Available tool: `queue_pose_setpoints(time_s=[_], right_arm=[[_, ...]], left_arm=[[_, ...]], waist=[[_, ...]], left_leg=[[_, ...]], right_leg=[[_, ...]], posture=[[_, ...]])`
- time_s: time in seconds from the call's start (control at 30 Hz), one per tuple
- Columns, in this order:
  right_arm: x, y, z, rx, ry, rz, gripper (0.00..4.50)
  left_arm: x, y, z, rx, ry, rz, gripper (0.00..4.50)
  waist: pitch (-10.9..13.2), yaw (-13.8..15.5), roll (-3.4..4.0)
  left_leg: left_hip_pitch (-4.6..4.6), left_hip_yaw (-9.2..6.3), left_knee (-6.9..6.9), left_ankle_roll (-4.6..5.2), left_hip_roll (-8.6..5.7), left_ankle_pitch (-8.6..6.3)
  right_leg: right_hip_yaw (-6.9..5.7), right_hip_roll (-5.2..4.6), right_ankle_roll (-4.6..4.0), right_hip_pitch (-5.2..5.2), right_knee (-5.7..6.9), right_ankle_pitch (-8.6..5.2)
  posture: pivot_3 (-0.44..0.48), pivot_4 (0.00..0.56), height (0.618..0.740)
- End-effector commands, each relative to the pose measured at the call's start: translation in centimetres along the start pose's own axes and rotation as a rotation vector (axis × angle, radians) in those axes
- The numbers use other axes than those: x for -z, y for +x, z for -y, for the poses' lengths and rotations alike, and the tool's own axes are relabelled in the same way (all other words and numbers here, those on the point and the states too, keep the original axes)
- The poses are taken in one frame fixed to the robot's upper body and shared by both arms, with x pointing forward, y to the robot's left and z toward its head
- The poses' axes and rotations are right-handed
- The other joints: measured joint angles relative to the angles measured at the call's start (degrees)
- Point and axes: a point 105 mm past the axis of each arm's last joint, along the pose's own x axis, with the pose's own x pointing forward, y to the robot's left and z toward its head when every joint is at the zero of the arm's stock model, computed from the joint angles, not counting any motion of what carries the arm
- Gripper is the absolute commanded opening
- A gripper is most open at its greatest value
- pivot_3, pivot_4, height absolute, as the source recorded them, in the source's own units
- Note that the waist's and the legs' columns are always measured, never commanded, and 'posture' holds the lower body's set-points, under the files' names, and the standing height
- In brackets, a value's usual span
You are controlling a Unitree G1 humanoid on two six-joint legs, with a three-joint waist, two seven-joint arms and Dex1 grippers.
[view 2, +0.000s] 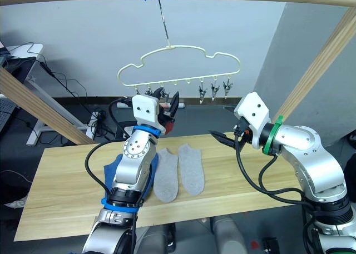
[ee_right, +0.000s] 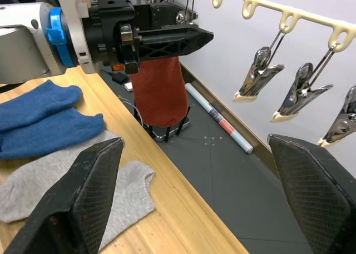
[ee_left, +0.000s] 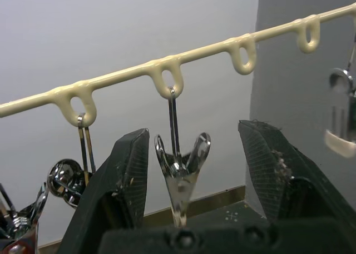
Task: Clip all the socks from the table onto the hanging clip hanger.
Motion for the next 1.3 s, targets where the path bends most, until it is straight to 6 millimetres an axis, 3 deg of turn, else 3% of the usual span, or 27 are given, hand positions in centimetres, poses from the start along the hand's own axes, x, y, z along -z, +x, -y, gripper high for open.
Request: queue_pose_setpoints(time_s=[0.03, 0.1, 0.23, 0.37, 0.47, 0.7, 0.93, 1.1, 1.3], right_arm=[[-1.2, -0.6, 0.7, 0.032, -0.029, 0.039, 4.39], [-1.2, -0.7, 0.7, 0.03, -0.027, 0.04, 4.39], [-1.2, -0.6, 0.6, 0.025, -0.023, 0.041, 4.39], [-0.6, -0.5, 0.0, 0.004, -0.009, 0.022, 4.39], [1.3, 0.4, -1.1, -0.006, 0.054, -0.035, 4.39], [7.4, 5.2, -4.1, 0.095, 0.175, -0.178, 4.5], [11.7, 10.2, -6.1, 0.234, 0.296, -0.263, 4.5], [13.4, 12.6, -7.5, 0.26, 0.386, -0.286, 4.5], [14.1, 14.7, -8.0, 0.27, 0.427, -0.275, 4.5]], left_arm=[[-1.4, 0.5, 0.0, -0.007, 0.013, 0.058, 1.37], [-1.3, 0.5, -0.2, -0.008, 0.017, 0.057, 0.81], [-1.3, 0.5, -0.5, -0.01, 0.024, 0.056, 0.22], [-1.3, 0.2, -0.4, 0.002, 0.03, 0.056, 0.22], [-1.4, 0.0, -0.2, 0.038, 0.025, 0.05, 0.22], [-2.2, -0.5, -0.2, 0.158, 0.0, 0.027, 0.22], [-2.6, -1.0, -0.9, 0.231, -0.003, -0.005, 0.22], [-2.7, -1.1, -1.1, 0.247, -0.004, -0.025, 0.22], [-2.5, -1.3, -1.3, 0.249, -0.004, -0.043, 0.22]], waist=[[0.0, 0.0, 0.0], [0.0, 0.0, 0.0], [0.0, 0.0, 0.0], [0.0, 0.0, 0.0], [0.0, 0.0, 0.0], [0.0, -0.2, 0.01], [0.0, -0.2, 0.04], [0.0, -0.1, 0.04], [0.0, -0.1, 0.04]], left_leg=[[0.0, 0.0, 0.0, 0.0, 0.0, 0.0], [0.0, -0.01, 0.0, 0.0, 0.0, 0.0], [0.0, 0.0, 0.0, 0.0, 0.0, 0.0], [0.0, 0.0, 0.0, 0.0, 0.0, 0.0], [0.0, 0.0, 0.0, 0.0, 0.0, 0.0], [0.01, -0.01, 0.01, -0.01, 0.02, 0.0], [0.02, -0.05, 0.01, -0.01, 0.04, 0.01], [0.01, -0.05, -0.03, 0.0, 0.04, 0.0], [0.02, -0.06, -0.02, 0.0, 0.05, 0.0]], right_leg=[[-0.01, 0.0, 0.0, 0.0, 0.0, 0.0], [-0.01, 0.0, 0.0, 0.0, 0.0, 0.0], [0.0, 0.0, 0.0, 0.0, 0.0, 0.0], [0.0, 0.0, 0.0, 0.0, 0.0, 0.0], [0.0, 0.0, 0.0, 0.0, 0.0, 0.0], [0.02, 0.03, 0.0, -0.03, 0.08, 0.0], [-0.01, 0.03, -0.01, -0.02, 0.07, 0.0], [-0.02, 0.02, -0.01, -0.03, 0.04, 0.0], [-0.03, 0.02, -0.02, -0.03, 0.07, 0.01]], posture=[[-0.268, 0.285, 0.74], [-0.268, 0.285, 0.74], [-0.268, 0.284, 0.74], [-0.266, 0.284, 0.74], [-0.267, 0.283, 0.74], [-0.246, 0.285, 0.74], [-0.224, 0.29, 0.74], [-0.213, 0.289, 0.74], [-0.206, 0.287, 0.74]])
